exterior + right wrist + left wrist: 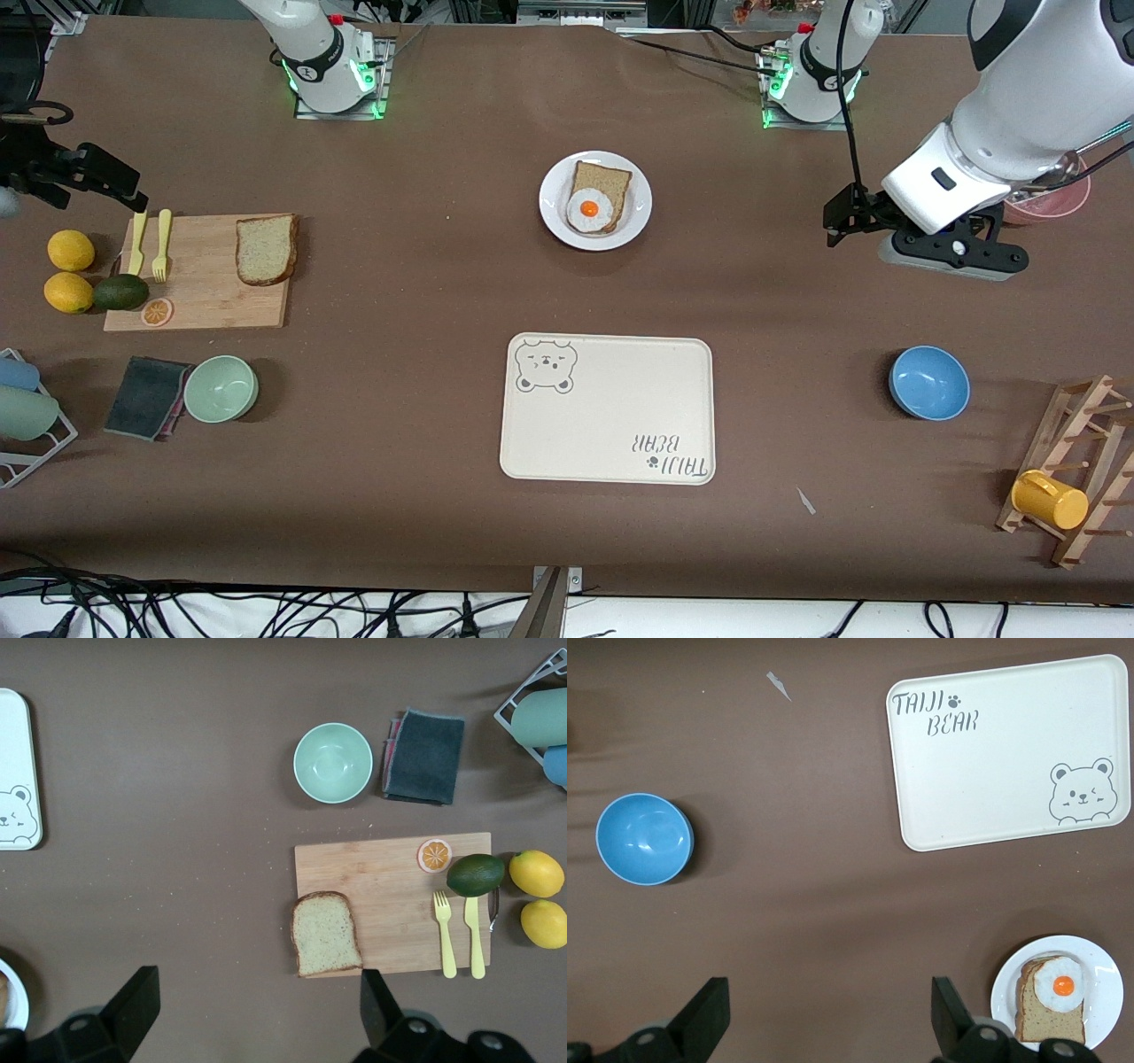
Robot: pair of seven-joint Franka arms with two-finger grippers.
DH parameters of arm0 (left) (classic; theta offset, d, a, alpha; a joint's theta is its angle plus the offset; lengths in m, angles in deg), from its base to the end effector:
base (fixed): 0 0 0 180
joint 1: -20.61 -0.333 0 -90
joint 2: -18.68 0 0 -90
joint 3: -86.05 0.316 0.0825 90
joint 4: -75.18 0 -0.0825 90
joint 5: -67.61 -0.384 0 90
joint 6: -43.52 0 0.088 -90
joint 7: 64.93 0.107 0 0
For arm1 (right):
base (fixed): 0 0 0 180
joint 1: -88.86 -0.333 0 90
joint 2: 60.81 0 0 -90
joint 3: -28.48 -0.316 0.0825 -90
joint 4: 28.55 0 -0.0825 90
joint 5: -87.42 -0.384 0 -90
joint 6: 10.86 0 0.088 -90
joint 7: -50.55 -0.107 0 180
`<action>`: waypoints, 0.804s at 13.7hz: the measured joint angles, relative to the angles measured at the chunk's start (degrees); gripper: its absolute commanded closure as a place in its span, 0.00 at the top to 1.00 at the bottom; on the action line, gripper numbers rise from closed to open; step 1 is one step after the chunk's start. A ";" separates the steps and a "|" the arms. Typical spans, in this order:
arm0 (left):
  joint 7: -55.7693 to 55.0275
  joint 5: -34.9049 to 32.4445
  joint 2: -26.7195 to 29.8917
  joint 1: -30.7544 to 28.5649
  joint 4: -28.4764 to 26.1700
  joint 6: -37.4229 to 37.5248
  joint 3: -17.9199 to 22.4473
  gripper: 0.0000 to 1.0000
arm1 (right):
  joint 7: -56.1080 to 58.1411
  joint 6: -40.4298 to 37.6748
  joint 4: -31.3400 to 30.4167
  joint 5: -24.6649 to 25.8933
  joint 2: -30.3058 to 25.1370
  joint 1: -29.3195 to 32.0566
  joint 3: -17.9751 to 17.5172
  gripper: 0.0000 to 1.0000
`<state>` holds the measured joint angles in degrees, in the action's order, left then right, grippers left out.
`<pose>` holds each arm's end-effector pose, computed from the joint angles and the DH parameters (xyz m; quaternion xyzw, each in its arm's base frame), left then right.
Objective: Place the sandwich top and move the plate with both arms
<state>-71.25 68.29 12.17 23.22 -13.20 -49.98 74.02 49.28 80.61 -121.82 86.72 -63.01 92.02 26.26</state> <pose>0.5743 -0.1445 0.5794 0.9972 -0.0716 -0.0139 0.0155 0.5445 -0.0072 0.6209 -0.9998 0.0194 -0.0035 0.0054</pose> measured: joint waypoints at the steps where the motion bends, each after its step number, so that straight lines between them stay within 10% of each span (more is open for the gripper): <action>1: -0.01 0.00 -0.07 -0.22 0.01 -0.02 0.02 1.00 | 0.11 -0.10 0.00 0.00 0.00 0.00 -0.03 1.00; 11: 0.04 0.00 2.19 -4.07 -0.09 0.08 -0.70 1.00 | 0.13 -0.62 -0.03 0.65 1.56 0.11 -0.50 1.00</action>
<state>-71.21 68.29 14.36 19.15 -13.28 -49.91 73.32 49.42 79.98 -121.85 87.37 -61.45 92.12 25.76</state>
